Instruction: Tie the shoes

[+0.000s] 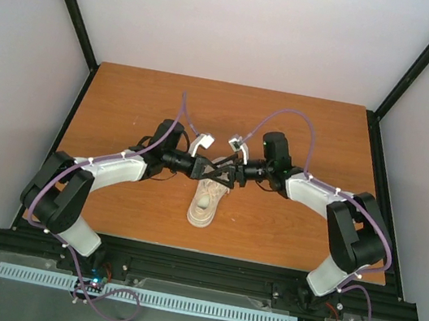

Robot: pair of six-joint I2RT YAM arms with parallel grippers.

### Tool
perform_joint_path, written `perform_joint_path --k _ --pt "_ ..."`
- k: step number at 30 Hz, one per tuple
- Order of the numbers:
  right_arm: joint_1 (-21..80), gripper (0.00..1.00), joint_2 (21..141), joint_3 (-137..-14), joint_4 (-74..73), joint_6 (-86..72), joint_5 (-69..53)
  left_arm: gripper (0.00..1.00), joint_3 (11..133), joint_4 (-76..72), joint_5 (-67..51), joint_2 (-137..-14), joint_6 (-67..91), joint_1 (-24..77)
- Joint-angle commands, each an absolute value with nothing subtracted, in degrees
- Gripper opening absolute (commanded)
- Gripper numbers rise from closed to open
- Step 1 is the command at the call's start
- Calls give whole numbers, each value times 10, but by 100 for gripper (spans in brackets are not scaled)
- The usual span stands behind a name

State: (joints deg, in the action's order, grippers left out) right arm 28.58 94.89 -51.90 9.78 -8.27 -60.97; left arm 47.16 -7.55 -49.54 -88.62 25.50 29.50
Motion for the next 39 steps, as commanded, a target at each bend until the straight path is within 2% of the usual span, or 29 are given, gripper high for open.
perform_joint_path --k 1,5,11,29,31,35,39 --pt "289 79 951 -505 77 -49 -635 1 488 -76 -503 -868 249 295" --pt "291 78 954 -494 82 -48 -636 1 489 -82 -499 -867 256 295" --pt "293 69 955 -479 107 -58 -628 1 489 -87 -498 -868 263 295" --pt "300 21 959 -459 171 -76 -575 1 484 -91 -496 -867 269 295" --pt "302 18 960 -458 176 -76 -567 1 484 -91 -495 -867 269 295" --pt "302 4 957 -454 187 -80 -550 1 483 -91 -490 -864 270 295" --pt "302 3 950 -445 189 -82 -533 1 481 -84 -477 -858 267 295"
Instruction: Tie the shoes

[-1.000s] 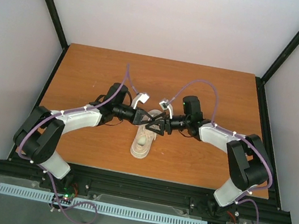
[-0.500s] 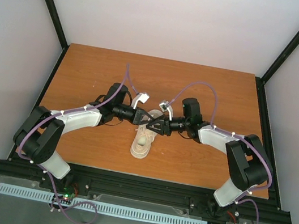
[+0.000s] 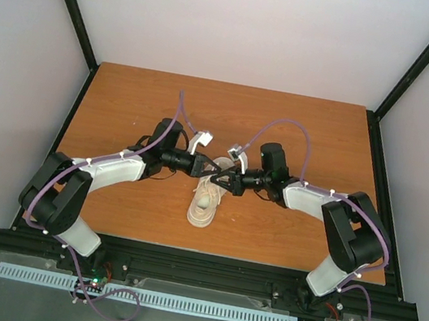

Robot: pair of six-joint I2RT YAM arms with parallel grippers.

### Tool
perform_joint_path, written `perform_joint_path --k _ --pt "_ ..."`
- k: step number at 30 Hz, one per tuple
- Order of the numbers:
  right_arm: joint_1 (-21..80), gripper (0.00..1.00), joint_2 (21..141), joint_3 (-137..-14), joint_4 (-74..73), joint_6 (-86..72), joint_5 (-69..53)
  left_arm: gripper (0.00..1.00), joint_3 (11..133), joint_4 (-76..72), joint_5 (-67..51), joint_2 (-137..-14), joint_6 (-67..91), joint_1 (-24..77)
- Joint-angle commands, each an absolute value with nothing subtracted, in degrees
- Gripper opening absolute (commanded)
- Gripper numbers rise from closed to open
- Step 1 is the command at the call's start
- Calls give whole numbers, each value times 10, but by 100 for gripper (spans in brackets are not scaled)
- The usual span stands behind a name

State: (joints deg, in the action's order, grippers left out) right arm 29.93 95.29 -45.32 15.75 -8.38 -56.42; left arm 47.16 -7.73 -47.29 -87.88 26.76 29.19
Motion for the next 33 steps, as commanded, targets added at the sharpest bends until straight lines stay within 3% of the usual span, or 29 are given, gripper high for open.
perform_joint_path --k 1,3,8,12,19,26,33 --pt "302 3 947 -443 188 -82 -530 2 481 -80 -472 -856 264 295" --pt "302 3 941 -437 185 -85 -521 5 481 -70 -463 -850 257 294" --pt "302 3 917 -417 173 -87 -491 26 485 -34 -440 -832 234 292" --pt "301 3 896 -405 166 -92 -466 32 485 8 -415 -814 206 289" --pt "301 3 877 -400 139 -98 -438 32 459 60 -302 -766 165 288" --pt "292 3 851 -399 102 -121 -408 35 395 -30 -283 -659 178 309" --pt "285 3 838 -401 83 -137 -401 31 434 -59 -298 -745 158 387"
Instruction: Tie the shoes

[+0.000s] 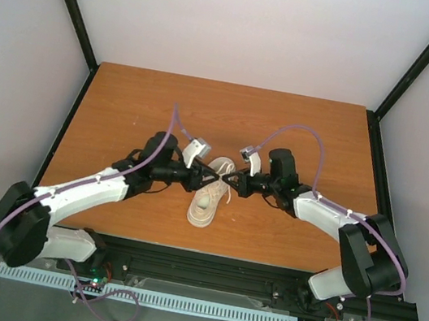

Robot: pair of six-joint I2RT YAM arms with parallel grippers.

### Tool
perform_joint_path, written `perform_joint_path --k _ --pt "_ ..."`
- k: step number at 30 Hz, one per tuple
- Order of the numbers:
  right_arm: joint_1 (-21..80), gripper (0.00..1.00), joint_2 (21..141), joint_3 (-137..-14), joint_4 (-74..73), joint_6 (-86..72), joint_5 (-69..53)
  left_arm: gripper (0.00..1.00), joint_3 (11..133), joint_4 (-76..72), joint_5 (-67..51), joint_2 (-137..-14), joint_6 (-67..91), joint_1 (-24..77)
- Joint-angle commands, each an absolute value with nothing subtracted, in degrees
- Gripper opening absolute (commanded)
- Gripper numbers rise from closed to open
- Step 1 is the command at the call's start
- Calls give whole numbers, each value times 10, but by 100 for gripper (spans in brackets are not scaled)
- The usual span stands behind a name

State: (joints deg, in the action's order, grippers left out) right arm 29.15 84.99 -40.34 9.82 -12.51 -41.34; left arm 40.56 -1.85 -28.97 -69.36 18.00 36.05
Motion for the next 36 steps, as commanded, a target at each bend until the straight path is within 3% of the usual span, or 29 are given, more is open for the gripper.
perform_joint_path --k 1,11,27,36 --pt "283 3 838 -400 82 -137 -400 31 439 -64 -300 -757 157 390" --pt "276 3 841 -397 83 -137 -416 30 464 -73 -300 -810 130 394" --pt "275 3 841 -399 82 -125 -444 29 472 -62 -203 -832 97 393" --pt "274 3 840 -400 79 -123 -449 29 475 -56 -233 -852 72 393"
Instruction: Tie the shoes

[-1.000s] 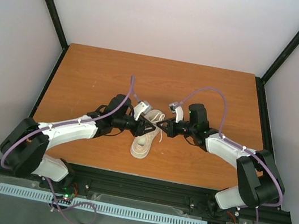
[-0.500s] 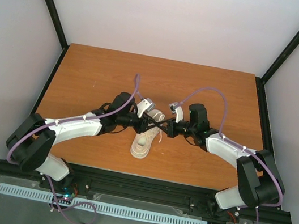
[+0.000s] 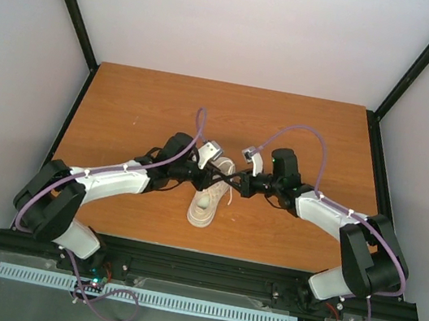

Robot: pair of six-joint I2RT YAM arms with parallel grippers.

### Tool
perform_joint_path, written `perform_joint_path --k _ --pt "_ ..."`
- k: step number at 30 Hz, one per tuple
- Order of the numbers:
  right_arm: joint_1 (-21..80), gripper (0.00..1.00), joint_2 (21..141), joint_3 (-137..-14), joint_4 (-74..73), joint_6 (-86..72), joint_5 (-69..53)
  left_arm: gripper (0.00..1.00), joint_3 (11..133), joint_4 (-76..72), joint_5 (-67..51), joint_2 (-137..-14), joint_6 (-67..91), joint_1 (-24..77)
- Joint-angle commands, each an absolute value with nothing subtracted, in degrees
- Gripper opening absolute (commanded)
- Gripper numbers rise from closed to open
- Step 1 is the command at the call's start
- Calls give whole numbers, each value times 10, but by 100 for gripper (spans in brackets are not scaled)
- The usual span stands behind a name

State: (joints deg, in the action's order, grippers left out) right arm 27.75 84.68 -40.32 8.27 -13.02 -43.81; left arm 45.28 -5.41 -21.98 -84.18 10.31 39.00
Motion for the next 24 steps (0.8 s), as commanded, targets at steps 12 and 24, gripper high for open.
perform_joint_path --k 12,24 --pt "273 3 844 -396 79 -121 -441 28 488 -27 -152 -873 41 393" --pt "273 3 853 -399 81 -121 -443 27 485 -28 -188 -891 32 393"
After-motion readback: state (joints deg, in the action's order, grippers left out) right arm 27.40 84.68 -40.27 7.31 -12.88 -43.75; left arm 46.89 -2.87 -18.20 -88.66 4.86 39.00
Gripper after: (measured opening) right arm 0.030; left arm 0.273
